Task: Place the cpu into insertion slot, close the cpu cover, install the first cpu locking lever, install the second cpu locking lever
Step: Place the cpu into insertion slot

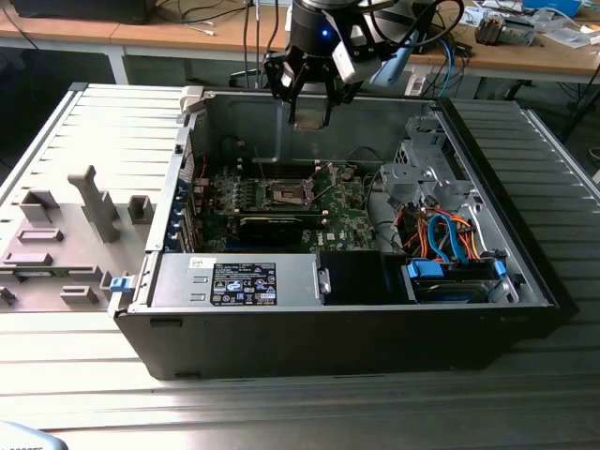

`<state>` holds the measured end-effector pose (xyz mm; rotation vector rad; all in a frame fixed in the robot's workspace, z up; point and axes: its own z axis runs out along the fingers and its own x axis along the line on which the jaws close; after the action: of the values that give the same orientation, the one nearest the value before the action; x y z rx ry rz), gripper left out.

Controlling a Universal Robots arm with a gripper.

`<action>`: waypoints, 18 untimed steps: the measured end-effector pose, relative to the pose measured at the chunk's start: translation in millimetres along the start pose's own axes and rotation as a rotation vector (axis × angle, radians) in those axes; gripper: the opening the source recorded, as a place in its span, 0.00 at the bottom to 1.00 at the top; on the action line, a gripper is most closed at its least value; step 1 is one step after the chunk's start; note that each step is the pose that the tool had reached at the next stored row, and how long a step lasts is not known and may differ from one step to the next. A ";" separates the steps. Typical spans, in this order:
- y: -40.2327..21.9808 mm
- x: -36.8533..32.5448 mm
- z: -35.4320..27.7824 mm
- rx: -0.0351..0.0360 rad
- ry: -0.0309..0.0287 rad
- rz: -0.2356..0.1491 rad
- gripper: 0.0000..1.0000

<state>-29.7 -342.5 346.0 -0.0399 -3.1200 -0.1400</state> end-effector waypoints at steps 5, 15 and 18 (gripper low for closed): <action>-0.1 0.0 0.8 0.0000 0.0000 0.000 0.55; -0.3 0.0 2.9 0.0000 0.0000 0.000 0.55; -0.4 -0.1 4.3 0.0001 0.0001 0.000 0.55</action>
<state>-29.8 -342.5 341.7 -0.0400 -3.1199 -0.1399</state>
